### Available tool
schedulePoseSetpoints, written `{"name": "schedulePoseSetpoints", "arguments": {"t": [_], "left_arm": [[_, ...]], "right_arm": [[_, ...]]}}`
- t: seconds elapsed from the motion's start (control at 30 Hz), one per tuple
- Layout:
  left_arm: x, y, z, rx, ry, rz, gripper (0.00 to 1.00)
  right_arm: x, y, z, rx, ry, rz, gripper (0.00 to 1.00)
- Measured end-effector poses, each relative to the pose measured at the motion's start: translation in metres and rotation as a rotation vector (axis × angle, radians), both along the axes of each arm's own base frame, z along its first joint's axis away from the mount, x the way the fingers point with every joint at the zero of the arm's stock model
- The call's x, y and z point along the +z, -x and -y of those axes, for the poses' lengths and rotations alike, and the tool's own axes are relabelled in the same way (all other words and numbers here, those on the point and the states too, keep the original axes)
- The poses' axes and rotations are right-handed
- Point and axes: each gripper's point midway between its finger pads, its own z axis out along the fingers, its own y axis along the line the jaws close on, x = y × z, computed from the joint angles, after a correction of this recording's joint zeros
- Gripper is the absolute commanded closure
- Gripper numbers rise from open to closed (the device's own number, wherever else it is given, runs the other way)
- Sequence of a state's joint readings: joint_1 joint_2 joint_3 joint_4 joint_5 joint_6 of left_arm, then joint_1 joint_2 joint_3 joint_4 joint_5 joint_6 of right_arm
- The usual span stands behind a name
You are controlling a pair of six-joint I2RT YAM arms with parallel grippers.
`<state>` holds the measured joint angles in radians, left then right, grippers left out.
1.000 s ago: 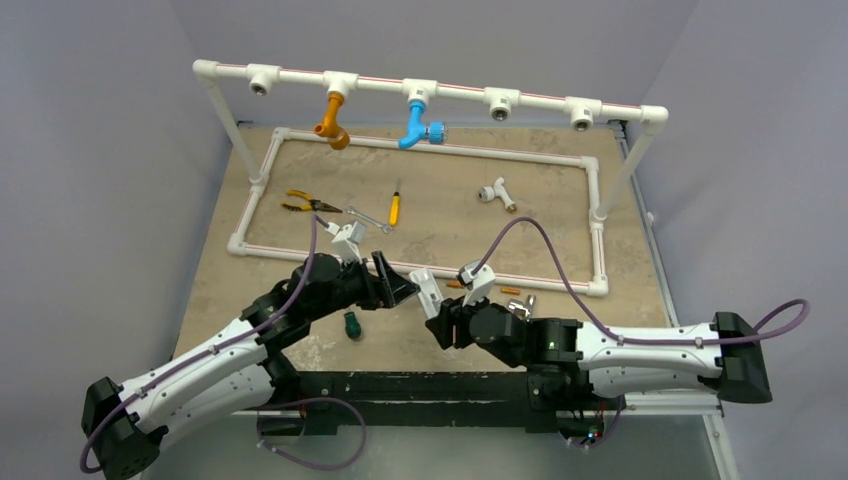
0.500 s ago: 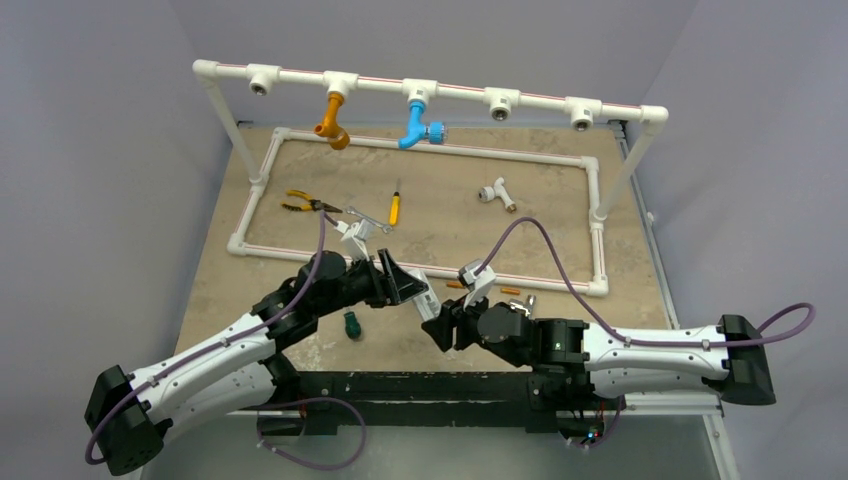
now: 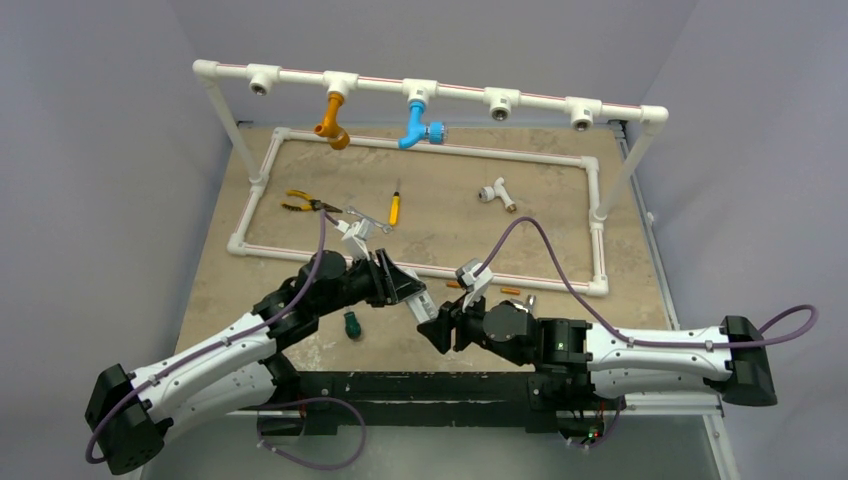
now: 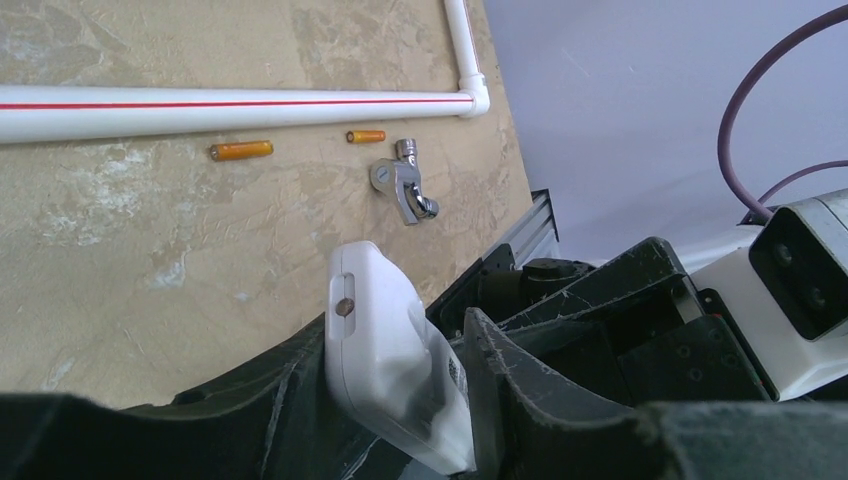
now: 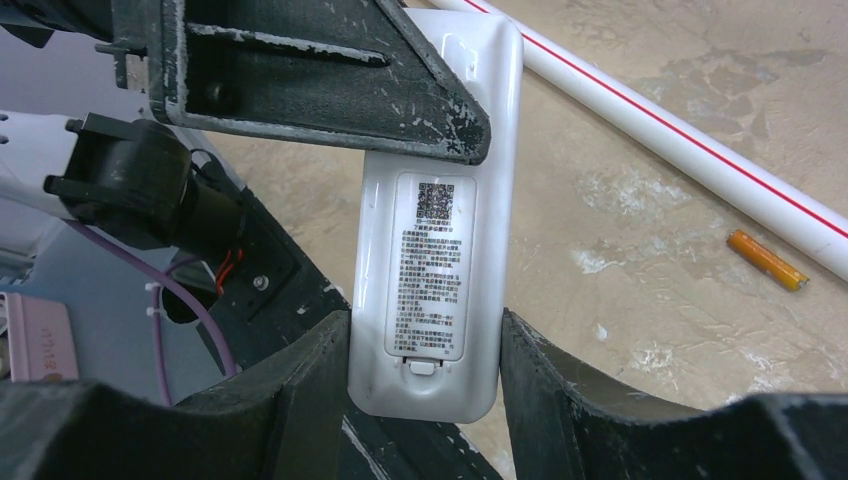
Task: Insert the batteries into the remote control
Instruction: Pick up the remote control from the center of the board.
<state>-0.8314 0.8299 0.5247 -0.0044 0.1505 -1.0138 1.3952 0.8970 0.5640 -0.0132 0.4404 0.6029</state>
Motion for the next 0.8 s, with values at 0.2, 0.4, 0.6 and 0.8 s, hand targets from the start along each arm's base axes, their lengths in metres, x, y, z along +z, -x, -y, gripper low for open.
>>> {"name": "schedulePoseSetpoints", "arguments": {"t": [0.2, 0.4, 0.6, 0.8], "left_arm": [[-0.002, -0.001, 0.001, -0.001, -0.003, -0.005, 0.64], [0.001, -0.001, 0.002, 0.003, 0.014, -0.015, 0.87], [0.004, 0.001, 0.000, 0.004, 0.029, -0.003, 1.00], [-0.001, 0.006, -0.006, 0.003, 0.056, 0.034, 1.00]], "right_arm": [[0.001, 0.002, -0.001, 0.022, 0.003, 0.008, 1.00], [0.000, 0.004, -0.002, 0.038, 0.011, 0.015, 0.71], [0.003, 0.005, -0.003, 0.054, 0.006, 0.028, 0.31], [0.028, 0.007, 0.001, 0.063, -0.086, 0.045, 0.20]]}}
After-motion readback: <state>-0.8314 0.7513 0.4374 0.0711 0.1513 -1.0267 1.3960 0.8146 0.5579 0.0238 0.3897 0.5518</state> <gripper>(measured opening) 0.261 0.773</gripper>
